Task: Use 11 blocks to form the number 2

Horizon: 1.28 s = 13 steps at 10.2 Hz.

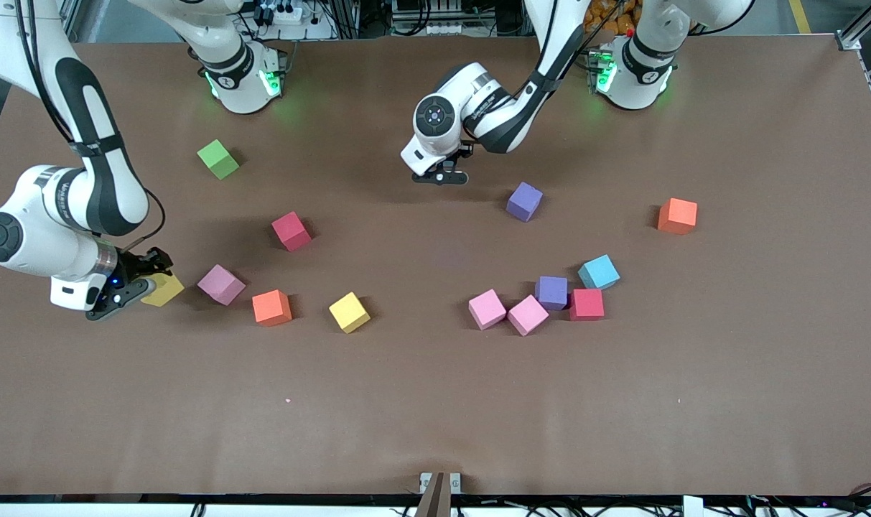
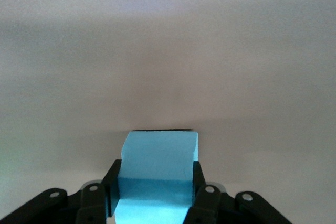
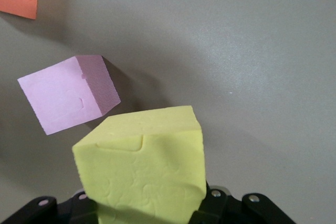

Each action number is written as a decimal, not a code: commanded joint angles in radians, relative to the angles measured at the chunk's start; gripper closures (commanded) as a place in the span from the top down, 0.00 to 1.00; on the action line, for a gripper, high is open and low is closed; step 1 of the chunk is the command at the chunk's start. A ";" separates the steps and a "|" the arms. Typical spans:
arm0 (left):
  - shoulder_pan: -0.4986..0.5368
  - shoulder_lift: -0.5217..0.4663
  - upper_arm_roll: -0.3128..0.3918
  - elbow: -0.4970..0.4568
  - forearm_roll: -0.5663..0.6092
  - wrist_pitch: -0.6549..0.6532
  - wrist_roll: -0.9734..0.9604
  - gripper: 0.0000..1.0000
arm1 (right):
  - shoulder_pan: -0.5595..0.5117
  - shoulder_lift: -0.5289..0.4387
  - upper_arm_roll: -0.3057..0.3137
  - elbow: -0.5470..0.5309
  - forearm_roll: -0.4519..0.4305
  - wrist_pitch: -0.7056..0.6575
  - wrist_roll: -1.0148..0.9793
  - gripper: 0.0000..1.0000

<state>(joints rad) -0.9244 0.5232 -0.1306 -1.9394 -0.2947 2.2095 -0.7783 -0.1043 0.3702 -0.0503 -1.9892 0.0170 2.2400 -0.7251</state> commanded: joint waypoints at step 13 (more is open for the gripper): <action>0.183 -0.194 0.068 0.245 0.023 -0.507 -0.090 1.00 | 0.005 -0.016 0.006 0.012 0.001 -0.034 0.001 0.37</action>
<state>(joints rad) -0.8106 0.4030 -0.0543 -1.6684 -0.2917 1.7291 -0.8639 -0.1002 0.3700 -0.0467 -1.9790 0.0170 2.2239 -0.7251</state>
